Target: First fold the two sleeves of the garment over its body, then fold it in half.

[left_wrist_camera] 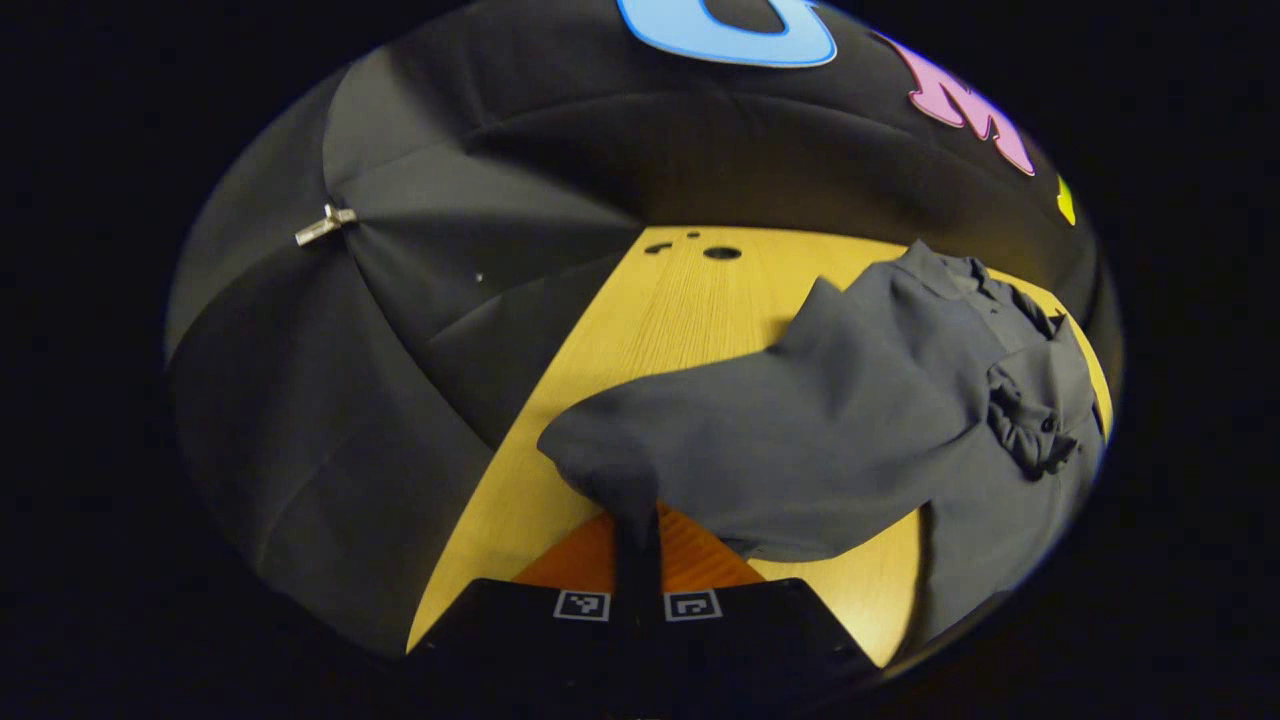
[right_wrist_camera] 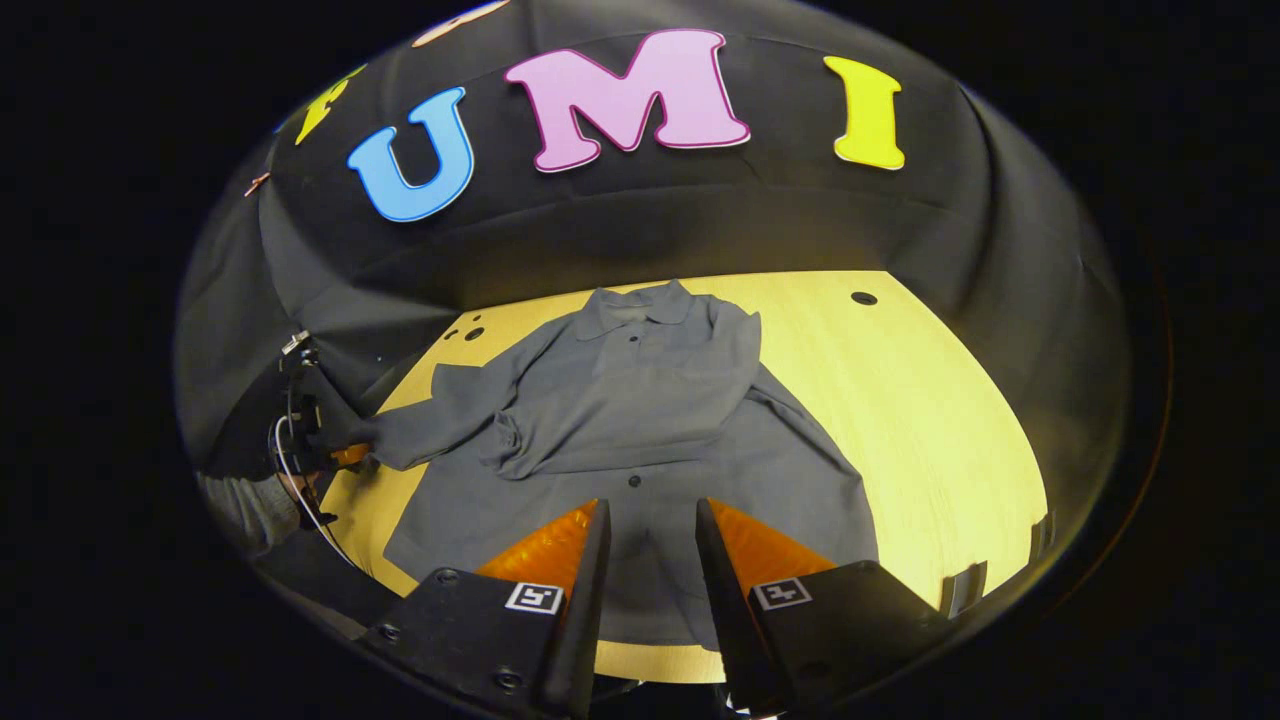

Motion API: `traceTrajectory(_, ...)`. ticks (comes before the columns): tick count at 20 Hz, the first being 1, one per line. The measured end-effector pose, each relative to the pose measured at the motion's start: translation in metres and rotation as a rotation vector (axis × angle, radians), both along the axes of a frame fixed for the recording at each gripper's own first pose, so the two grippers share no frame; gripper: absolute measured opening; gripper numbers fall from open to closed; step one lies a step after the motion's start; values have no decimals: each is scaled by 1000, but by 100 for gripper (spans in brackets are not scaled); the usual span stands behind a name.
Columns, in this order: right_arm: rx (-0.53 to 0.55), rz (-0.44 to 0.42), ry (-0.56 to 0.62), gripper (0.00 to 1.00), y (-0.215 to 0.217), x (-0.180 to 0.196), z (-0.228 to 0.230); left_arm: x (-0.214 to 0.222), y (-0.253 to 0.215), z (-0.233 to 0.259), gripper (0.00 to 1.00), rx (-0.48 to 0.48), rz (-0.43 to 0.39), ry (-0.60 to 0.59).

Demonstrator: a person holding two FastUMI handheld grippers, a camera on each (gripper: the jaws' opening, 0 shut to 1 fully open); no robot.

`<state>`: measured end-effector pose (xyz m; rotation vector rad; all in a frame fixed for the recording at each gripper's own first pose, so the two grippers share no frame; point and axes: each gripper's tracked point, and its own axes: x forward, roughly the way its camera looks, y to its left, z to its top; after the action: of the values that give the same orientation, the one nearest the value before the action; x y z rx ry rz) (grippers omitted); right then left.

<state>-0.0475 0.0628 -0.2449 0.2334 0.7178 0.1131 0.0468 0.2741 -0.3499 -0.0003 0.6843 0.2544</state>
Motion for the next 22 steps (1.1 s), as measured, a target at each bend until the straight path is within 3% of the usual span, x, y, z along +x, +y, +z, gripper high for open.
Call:
traceTrajectory(10,27,-73,-7,54,-50,4,-10,27,-117,145,5,-5,-105,-250)
traceTrajectory(16,38,-134,-3,54,-84,-5,-15,50,-218,196,5,32,-286,-326)
traceTrajectory(22,44,-204,8,54,-119,-16,-23,64,-324,196,7,6,-458,-321)
